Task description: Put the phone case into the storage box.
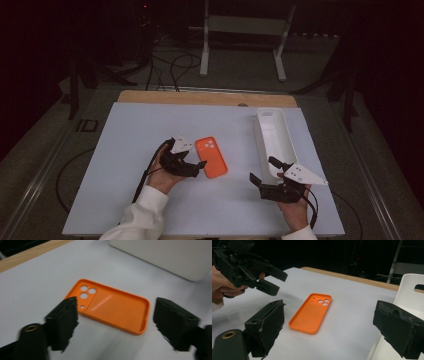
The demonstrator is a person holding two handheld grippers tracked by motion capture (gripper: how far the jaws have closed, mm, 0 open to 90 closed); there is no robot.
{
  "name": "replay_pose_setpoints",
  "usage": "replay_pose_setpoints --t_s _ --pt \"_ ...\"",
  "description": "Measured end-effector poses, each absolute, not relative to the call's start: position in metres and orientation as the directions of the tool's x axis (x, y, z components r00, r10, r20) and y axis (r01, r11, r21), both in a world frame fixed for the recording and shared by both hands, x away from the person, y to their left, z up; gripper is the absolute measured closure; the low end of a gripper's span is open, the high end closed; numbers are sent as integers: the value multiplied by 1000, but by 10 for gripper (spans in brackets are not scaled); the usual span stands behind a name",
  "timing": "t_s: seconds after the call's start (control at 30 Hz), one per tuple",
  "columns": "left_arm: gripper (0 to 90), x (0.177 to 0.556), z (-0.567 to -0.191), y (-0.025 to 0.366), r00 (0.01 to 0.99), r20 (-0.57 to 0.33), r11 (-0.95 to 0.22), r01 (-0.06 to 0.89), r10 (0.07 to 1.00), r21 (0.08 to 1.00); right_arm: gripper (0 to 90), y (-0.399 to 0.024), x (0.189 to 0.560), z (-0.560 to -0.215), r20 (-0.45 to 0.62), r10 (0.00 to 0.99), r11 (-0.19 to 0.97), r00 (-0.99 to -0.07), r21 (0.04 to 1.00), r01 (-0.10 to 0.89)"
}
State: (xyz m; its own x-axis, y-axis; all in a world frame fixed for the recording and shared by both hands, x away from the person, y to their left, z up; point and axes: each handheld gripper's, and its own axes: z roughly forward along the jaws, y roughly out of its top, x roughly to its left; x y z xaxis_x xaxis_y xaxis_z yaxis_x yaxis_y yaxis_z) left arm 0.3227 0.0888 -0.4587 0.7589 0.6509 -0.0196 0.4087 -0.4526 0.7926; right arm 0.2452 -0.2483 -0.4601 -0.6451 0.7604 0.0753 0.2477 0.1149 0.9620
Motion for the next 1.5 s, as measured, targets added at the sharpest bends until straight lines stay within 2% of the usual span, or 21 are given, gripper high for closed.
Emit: replay_pose_setpoints --t_s 0.37,0.73,1.5 --pt "621 328 -467 79 792 -75 -462 427 606 777 100 -248 245 -460 73 762 116 -644 963 245" --pt "887 329 -478 64 823 -86 -503 423 562 754 100 -249 245 -460 73 763 115 -642 963 245" --pt "900 327 -506 39 833 -79 -580 445 547 683 100 -249 244 -459 66 763 118 -643 964 239"
